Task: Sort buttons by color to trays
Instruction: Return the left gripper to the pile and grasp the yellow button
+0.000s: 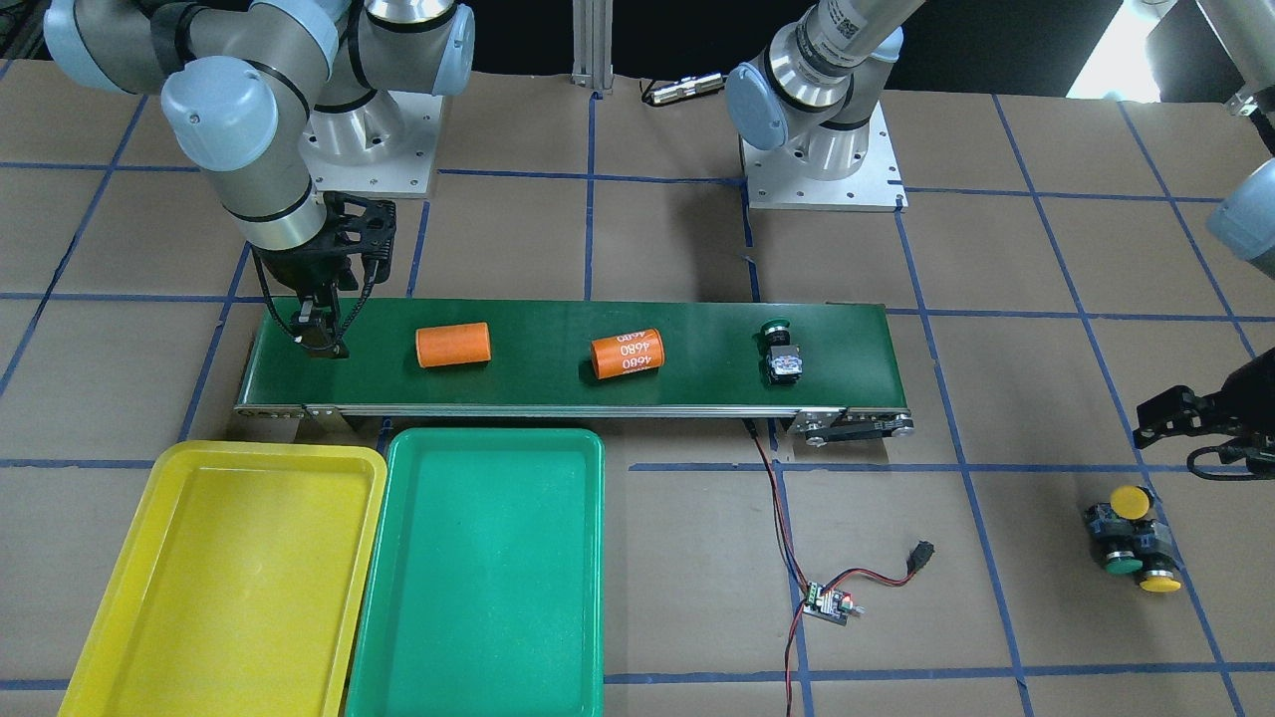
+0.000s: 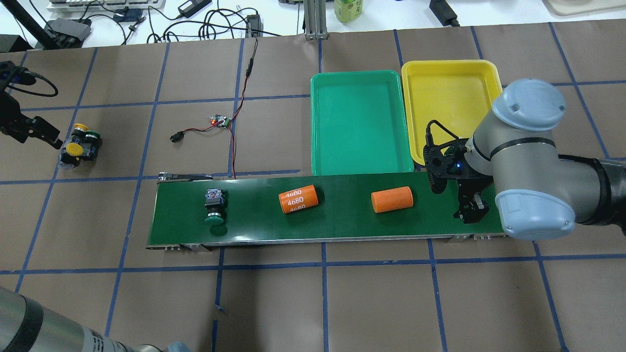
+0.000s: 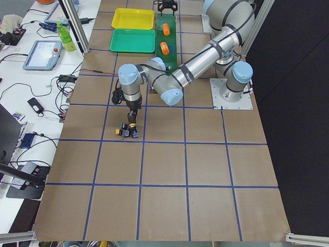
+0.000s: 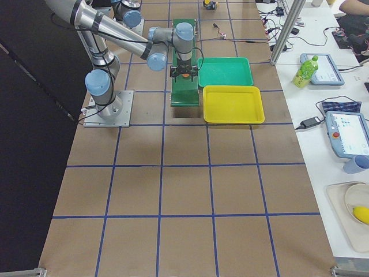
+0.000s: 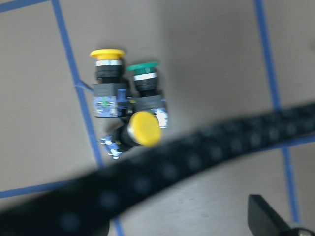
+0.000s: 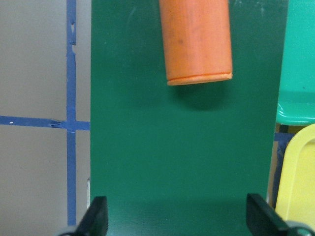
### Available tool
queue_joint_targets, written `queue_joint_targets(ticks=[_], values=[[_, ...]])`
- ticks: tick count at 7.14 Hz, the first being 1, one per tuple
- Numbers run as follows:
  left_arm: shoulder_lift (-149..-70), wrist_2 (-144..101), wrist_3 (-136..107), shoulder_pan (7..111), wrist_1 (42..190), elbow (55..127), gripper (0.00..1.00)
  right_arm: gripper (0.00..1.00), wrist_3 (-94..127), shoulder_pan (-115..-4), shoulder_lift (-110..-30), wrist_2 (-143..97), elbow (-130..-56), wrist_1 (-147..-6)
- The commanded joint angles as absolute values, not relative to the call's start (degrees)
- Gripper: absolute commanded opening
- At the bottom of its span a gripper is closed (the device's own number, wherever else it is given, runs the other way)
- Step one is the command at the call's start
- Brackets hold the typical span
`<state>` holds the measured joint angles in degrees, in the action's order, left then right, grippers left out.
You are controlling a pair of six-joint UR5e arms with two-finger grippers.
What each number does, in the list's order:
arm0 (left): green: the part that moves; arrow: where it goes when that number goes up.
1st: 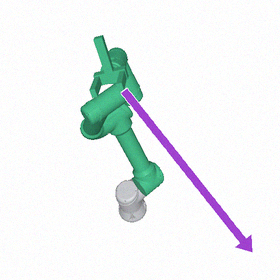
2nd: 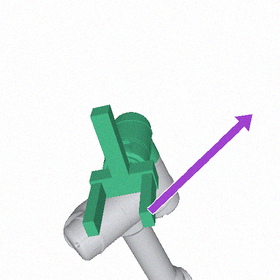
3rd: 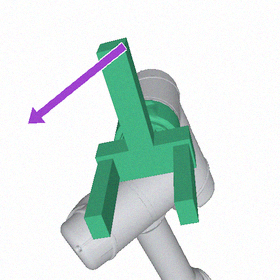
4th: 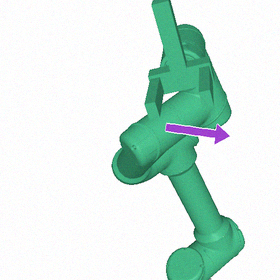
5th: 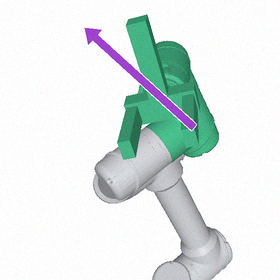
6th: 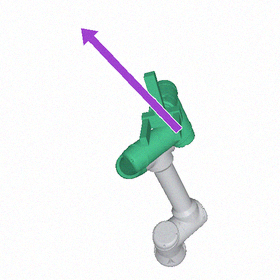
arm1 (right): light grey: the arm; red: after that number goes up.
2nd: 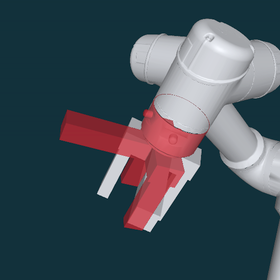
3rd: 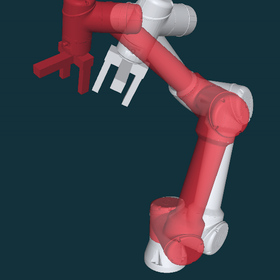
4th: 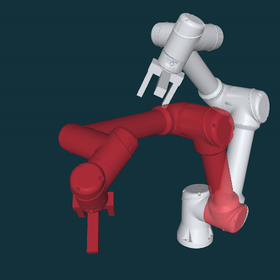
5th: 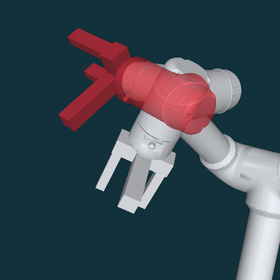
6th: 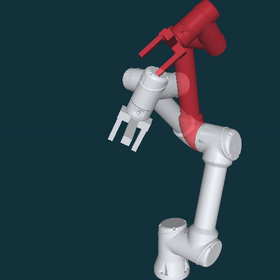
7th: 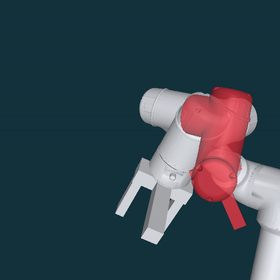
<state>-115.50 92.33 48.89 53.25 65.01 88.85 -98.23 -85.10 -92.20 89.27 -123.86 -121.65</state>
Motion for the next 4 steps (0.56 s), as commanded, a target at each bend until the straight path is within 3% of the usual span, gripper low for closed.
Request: queue_joint_targets(ticks=[1,4], values=[[-120.14,91.76,50.88,51.86,61.27,87.98,1.00,1.00,-98.17,-85.17,-92.20,89.30,-123.92,-121.73],[-120.06,86.15,72.37,51.33,61.17,90.52,1.00,1.00,-98.88,-85.17,-91.67,89.21,-123.84,-121.90]])
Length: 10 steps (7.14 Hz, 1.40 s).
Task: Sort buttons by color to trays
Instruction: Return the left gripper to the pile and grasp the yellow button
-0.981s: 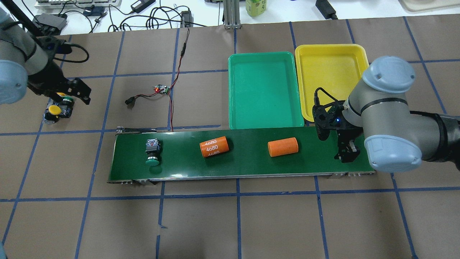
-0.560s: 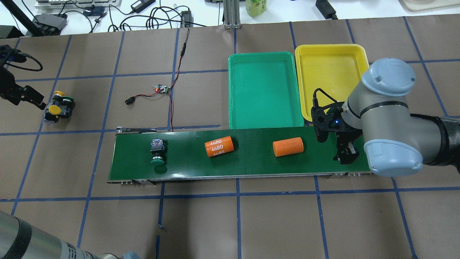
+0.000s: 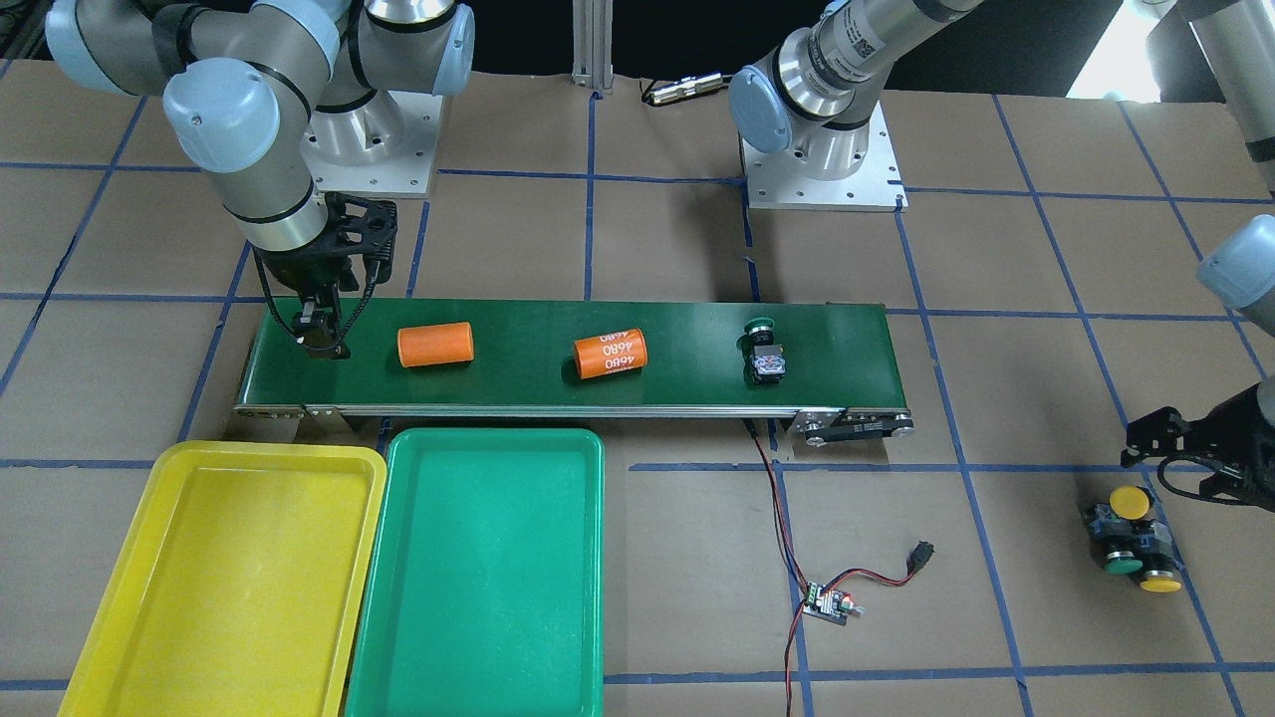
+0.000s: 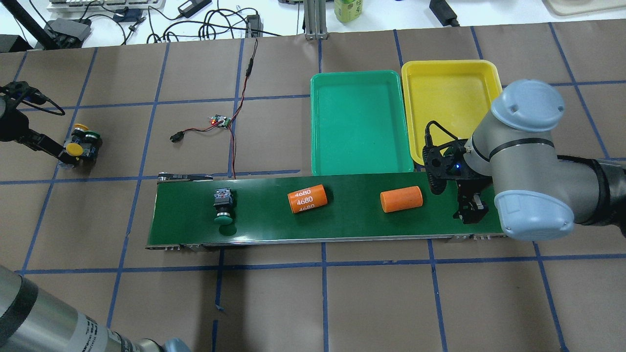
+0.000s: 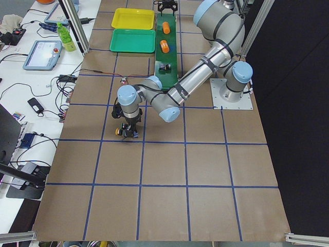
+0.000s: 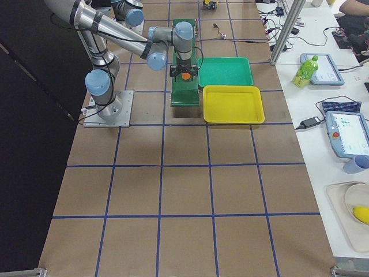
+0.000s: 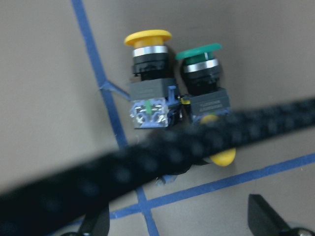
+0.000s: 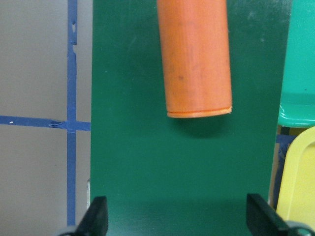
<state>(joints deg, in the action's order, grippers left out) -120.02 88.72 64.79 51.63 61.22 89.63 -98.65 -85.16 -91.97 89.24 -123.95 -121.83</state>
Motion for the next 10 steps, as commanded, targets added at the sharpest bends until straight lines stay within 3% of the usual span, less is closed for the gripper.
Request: queue_joint_targets(ticks=[1,4,6,10], values=[[-119.88,86.22,75.47,51.33,60.91,92.18,1.00,1.00,-98.53,-85.17,-91.76,88.95,-123.66,-122.08],[-119.88,86.13,86.04,51.24,58.45,94.04,1.00,1.00,-98.26,-85.17,-91.67,88.59,-119.46,-121.21],[-120.32,86.05,91.74,51.24,54.70,94.04,0.67,1.00,-98.26,-85.17,-91.67,88.51,-118.21,-121.20],[-120.50,84.02,93.69,51.24,53.70,93.52,0.67,1.00,-75.58,-85.25,-91.85,88.59,-118.92,-120.15]])
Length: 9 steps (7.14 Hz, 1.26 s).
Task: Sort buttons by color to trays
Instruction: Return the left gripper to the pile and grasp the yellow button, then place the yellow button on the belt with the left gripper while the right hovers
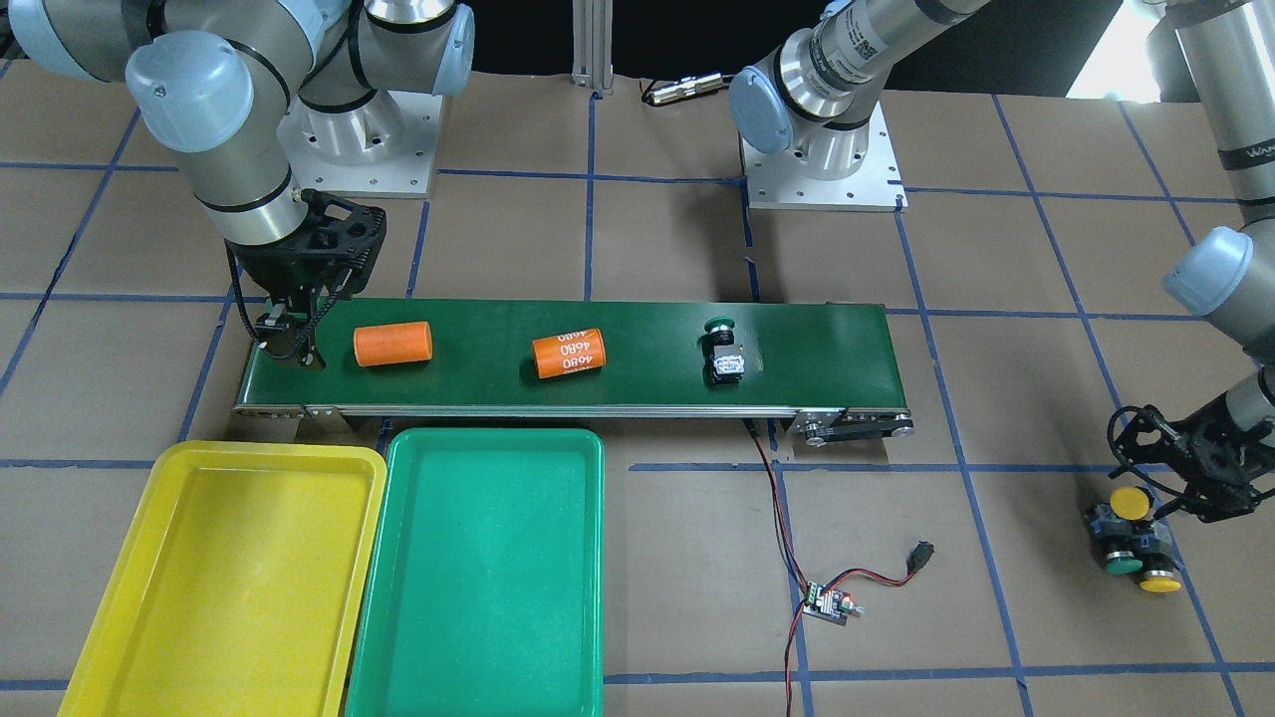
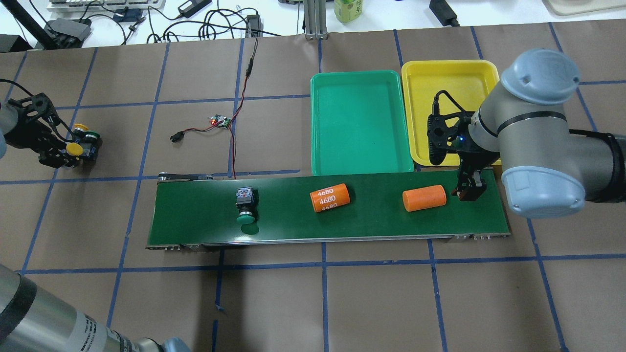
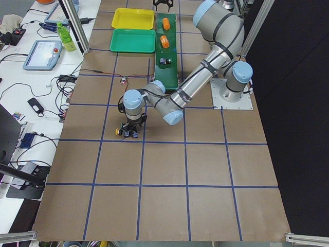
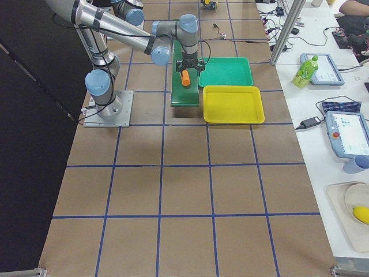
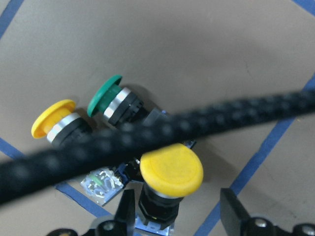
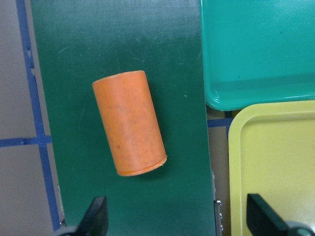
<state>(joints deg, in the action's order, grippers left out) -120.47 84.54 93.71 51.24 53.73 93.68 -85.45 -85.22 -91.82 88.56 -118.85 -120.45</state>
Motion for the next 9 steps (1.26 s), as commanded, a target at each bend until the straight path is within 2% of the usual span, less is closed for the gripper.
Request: queue_joint_targets(ticks=[1,2,3,4,6,9], values=[[-120.59,83.94,93.34,51.24,53.70,93.95,0.67,1.00,-68.10,-85.25,-91.93,88.59,-118.92,-120.15],[-120.59,83.85,93.25,51.24,53.79,93.96,0.51,1.00,-58.98,-85.25,-91.93,88.51,-118.92,-120.06],[-120.59,83.93,93.25,51.24,53.79,94.04,0.22,1.00,-52.62,-85.34,-92.11,88.51,-118.92,-119.97],[-120.50,83.85,93.08,51.24,53.70,93.96,0.09,1.00,-45.69,-86.30,-92.20,88.77,-118.74,-120.14],[-118.23,82.88,89.66,51.59,54.31,92.82,0.08,1.00,-27.15,-86.75,-92.28,88.86,-118.30,-120.06],[-109.63,83.41,75.28,55.87,65.79,93.34,0.08,1.00,-13.35,-86.75,-93.07,88.59,-118.48,-118.06]])
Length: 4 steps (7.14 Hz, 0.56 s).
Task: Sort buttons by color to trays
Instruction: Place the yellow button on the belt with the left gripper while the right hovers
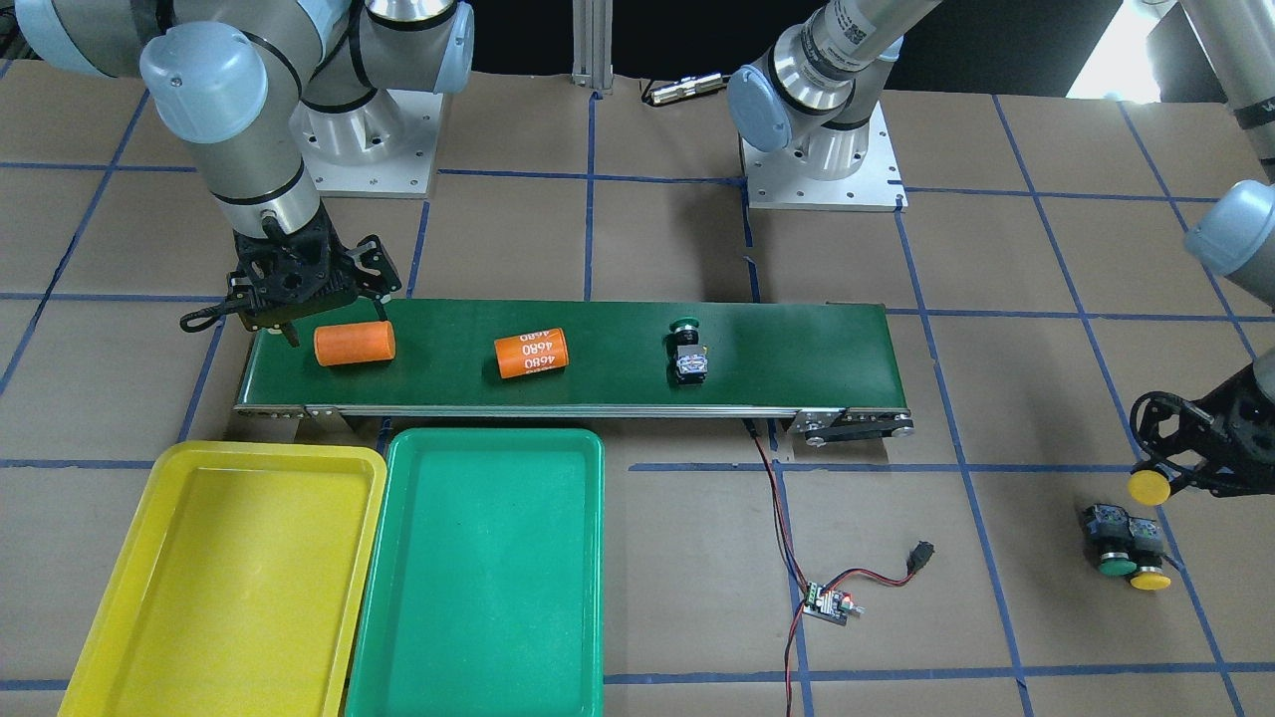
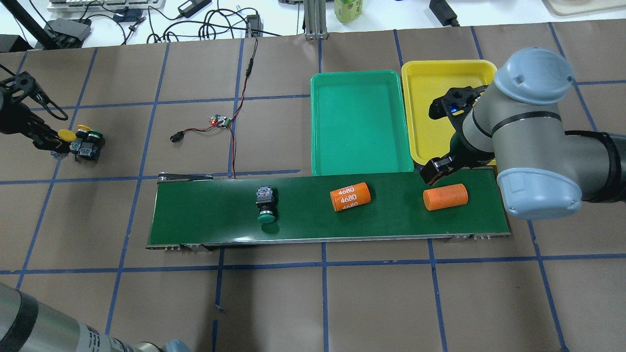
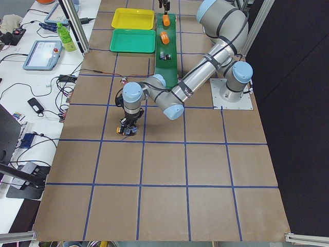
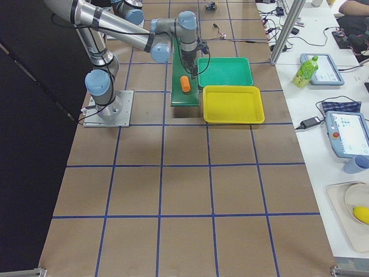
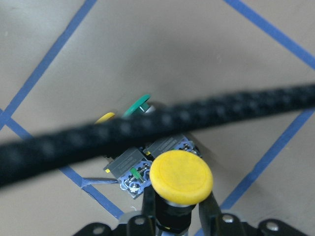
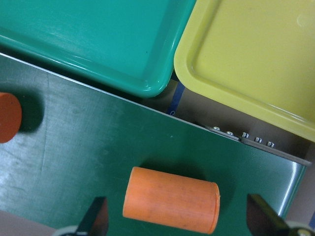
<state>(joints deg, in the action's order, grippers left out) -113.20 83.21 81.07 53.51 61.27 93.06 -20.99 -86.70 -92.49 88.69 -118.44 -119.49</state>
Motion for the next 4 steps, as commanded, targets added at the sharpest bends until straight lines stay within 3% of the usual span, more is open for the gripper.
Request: queue_joint_targets(ticks=[1,4], values=[[-106.73,83.50,67.32,59.29,68.61,93.95,0.09,1.00,-9.01,-86.75,-93.34,88.51,-118.48,-117.25],[-102.84,83.58,39.75,72.02,72.51,96.92,0.10,1.00,-7.56,-86.92,-93.08,88.50,-118.56,-117.68]])
